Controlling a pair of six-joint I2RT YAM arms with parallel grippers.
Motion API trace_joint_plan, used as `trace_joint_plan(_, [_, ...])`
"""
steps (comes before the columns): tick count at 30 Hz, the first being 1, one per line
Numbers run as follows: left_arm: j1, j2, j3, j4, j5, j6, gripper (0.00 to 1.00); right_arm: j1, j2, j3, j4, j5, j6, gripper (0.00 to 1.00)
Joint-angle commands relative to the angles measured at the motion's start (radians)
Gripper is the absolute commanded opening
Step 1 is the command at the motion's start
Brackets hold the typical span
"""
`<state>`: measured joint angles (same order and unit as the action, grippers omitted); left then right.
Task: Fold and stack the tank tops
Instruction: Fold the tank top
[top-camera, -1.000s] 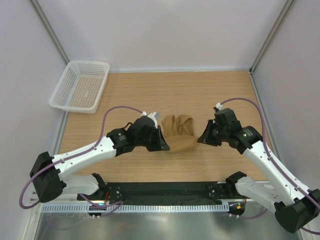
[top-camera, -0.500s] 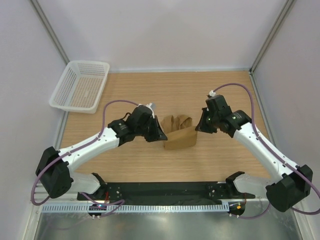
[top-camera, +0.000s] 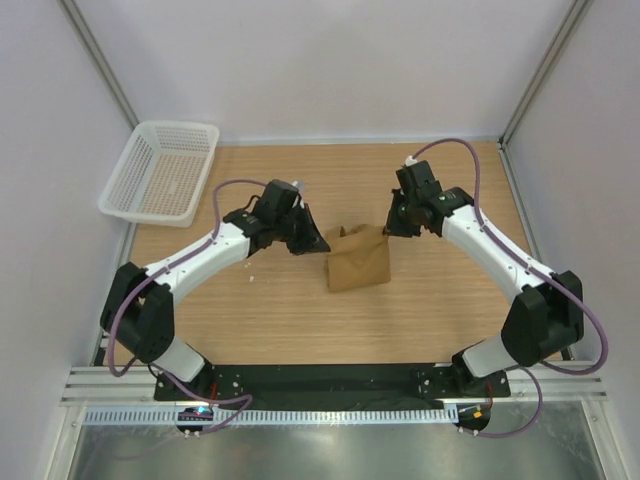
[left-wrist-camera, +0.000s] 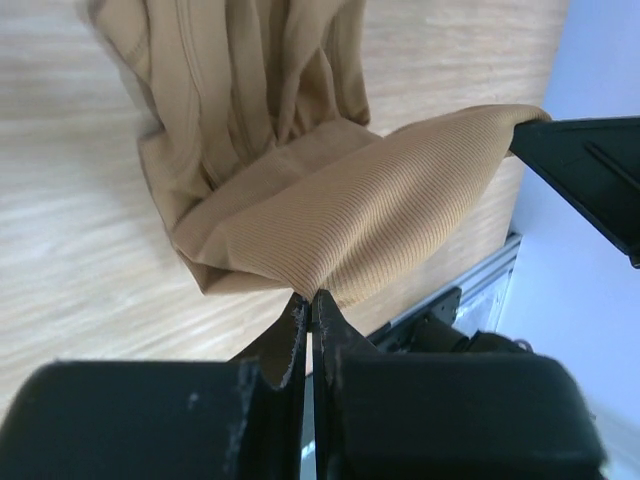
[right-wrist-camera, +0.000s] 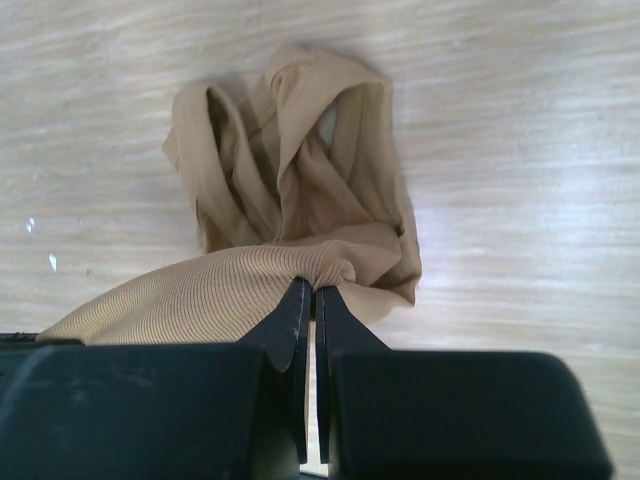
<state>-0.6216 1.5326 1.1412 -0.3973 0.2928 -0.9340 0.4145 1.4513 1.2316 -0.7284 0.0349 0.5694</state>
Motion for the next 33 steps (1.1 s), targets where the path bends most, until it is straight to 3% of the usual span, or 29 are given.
trace_joint_plan(1, [0.046, 0.064, 0.081, 0.020, 0.043, 0.037, 0.00, -0.042, 0.055, 0.080, 0.078, 0.020, -0.031, 0.01])
trace_joint_plan(14, [0.183, 0.357, 0.262, 0.054, 0.081, 0.037, 0.00, -0.098, 0.405, 0.317, 0.178, -0.073, -0.022, 0.01])
trace_joint_plan(20, [0.246, 0.568, 0.449, 0.046, 0.095, 0.046, 0.01, -0.121, 0.601, 0.428, 0.279, -0.075, 0.014, 0.04])
trace_joint_plan(22, [0.266, 0.636, 0.540, 0.037, 0.103, 0.046, 0.06, -0.125, 0.642, 0.454, 0.339, -0.053, 0.024, 0.17])
trace_joint_plan(23, [0.270, 0.696, 0.569, 0.037, 0.115, 0.047, 0.16, -0.126, 0.682, 0.465, 0.339, -0.040, 0.032, 0.34])
trace_joint_plan(24, [0.272, 0.719, 0.604, 0.031, 0.124, 0.055, 0.29, -0.126, 0.692, 0.470, 0.345, -0.024, 0.035, 0.58])
trace_joint_plan(25, [0.272, 0.734, 0.658, 0.012, 0.124, 0.064, 0.48, -0.126, 0.692, 0.442, 0.365, -0.001, 0.035, 0.64])
trace_joint_plan(26, [0.270, 0.733, 0.667, 0.003, 0.121, 0.078, 0.53, -0.125, 0.667, 0.415, 0.417, 0.000, 0.034, 0.70])
trace_joint_plan(28, [0.270, 0.695, 0.658, 0.005, 0.082, 0.093, 0.65, -0.126, 0.618, 0.329, 0.467, 0.006, 0.026, 0.77])
trace_joint_plan(33, [0.270, 0.527, 0.539, 0.014, 0.039, 0.126, 0.67, -0.129, 0.442, 0.220, 0.495, 0.043, -0.026, 0.75])
